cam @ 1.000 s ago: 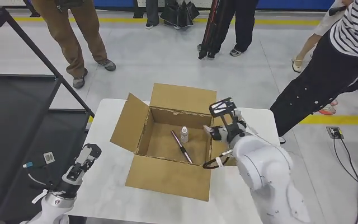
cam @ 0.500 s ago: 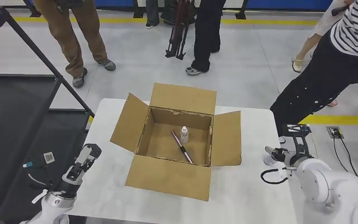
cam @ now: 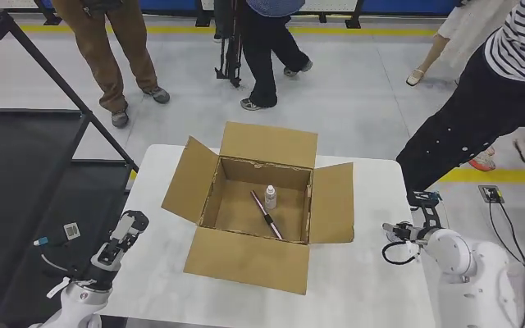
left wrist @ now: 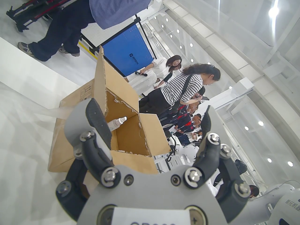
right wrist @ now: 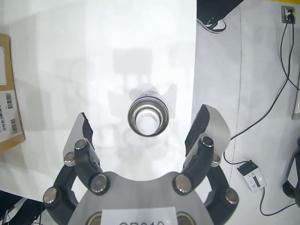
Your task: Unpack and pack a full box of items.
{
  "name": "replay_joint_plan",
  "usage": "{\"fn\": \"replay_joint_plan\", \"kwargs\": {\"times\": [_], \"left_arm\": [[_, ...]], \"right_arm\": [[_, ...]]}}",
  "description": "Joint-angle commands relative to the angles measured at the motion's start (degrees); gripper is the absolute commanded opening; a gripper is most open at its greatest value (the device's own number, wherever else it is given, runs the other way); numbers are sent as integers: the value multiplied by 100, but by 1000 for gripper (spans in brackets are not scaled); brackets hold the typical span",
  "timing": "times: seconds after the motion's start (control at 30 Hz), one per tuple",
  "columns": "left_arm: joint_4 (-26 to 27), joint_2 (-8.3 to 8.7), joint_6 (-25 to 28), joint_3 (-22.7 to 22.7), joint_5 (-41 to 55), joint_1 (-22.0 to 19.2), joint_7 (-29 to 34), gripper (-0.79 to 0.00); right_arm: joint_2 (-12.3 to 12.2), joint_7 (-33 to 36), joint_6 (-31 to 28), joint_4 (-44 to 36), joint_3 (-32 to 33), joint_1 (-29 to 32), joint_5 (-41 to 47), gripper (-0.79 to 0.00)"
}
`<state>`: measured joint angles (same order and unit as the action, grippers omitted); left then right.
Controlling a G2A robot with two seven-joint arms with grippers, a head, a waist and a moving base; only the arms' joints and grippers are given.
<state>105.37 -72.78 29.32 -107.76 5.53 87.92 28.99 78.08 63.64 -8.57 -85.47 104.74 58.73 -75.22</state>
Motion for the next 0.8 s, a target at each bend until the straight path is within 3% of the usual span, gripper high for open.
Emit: {"fn": "replay_joint_plan", "kwargs": {"times": [0.0,0.03,0.13,0.2,0.3,0.4,0.57,0.77], "left_arm": [[0,0,0,0,0,0,0,0],[0,0,0,0,0,0,0,0],[0,0,0,0,0,0,0,0],[0,0,0,0,0,0,0,0],[0,0,0,0,0,0,0,0],[0,0,0,0,0,0,0,0],[0,0,0,0,0,0,0,0],[0,0,0,0,0,0,0,0]], "right_arm": [[-17,-102,42,121,-4,-31,-14,-15],[-26,-103,75,195,-22,-60,-48,-105],[-50,-42,159,375,-102,-172,-95,-228],[-68,-44,163,450,-123,-218,-91,-400],[-92,-51,214,499,-145,-245,-75,-529],[-120,-67,264,471,-149,-243,-44,-757],[-136,-163,428,-243,-162,-14,73,-785],[-93,-505,627,-2954,-554,903,250,-785]]}}
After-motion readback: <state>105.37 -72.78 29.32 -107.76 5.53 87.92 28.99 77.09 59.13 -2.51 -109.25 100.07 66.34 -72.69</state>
